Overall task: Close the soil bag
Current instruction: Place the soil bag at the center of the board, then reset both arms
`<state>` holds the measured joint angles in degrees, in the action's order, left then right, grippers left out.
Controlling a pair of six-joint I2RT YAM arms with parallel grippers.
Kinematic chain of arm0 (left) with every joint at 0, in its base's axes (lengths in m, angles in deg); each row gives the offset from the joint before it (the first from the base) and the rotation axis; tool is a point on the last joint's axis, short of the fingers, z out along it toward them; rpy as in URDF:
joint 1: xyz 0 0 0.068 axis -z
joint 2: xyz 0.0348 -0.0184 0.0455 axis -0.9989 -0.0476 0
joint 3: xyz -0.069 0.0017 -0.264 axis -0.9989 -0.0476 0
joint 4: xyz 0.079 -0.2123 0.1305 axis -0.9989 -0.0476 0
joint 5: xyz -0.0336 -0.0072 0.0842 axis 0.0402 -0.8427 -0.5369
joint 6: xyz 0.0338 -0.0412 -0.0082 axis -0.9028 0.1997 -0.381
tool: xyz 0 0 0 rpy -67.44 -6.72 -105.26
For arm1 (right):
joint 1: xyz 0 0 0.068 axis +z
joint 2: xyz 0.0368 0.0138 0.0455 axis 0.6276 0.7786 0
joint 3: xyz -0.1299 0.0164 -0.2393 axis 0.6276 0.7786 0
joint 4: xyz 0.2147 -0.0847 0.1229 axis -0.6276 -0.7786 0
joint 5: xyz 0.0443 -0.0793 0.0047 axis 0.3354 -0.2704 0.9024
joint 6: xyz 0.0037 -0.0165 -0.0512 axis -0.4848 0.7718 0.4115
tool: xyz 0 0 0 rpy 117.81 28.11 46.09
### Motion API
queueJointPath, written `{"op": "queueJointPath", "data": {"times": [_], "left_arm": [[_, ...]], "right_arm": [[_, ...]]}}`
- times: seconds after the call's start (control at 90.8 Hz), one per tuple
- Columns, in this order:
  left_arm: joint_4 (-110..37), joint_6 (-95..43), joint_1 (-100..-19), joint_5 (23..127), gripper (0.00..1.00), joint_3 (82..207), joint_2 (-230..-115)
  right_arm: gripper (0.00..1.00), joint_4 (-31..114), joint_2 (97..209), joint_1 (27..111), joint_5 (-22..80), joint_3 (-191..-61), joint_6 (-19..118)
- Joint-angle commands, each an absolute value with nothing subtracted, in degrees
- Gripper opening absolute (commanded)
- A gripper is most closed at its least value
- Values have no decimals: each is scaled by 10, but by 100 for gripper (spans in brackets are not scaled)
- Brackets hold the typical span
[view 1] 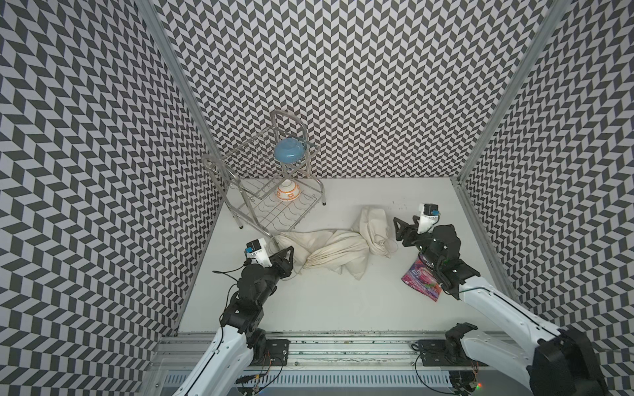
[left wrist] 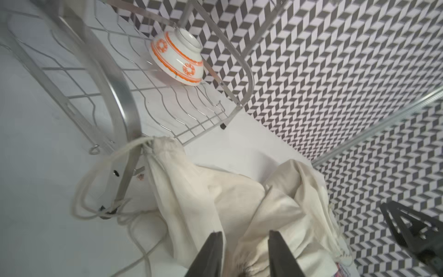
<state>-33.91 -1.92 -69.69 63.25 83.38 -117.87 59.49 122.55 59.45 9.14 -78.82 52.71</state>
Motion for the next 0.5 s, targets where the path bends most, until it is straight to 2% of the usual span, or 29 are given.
{"op": "queueJointPath", "data": {"times": [0.0, 0.132, 0.176, 0.209, 0.308, 0.397, 0.485], "left_arm": [[-289, -59, -697, 551, 53, 817, -1170], [-236, -139, -696, 441, 81, 789, -1190], [-251, -156, -696, 404, 87, 804, -1199], [-251, -171, -695, 393, 98, 811, -1204], [-191, -184, -695, 349, 100, 785, -1216], [-157, -202, -697, 311, 100, 781, -1215], [-53, -256, -695, 291, 100, 754, -1244]], "right_arm": [[89, 642, 1195, 574, -69, -731, 507], [100, 731, 1209, 534, -162, -678, 514], [100, 757, 1226, 526, -167, -672, 527], [100, 769, 1242, 519, -163, -672, 544], [100, 825, 1296, 502, -139, -671, 587], [100, 938, 1354, 495, -128, -641, 616], [100, 1083, 1393, 494, -98, -583, 646]]}}
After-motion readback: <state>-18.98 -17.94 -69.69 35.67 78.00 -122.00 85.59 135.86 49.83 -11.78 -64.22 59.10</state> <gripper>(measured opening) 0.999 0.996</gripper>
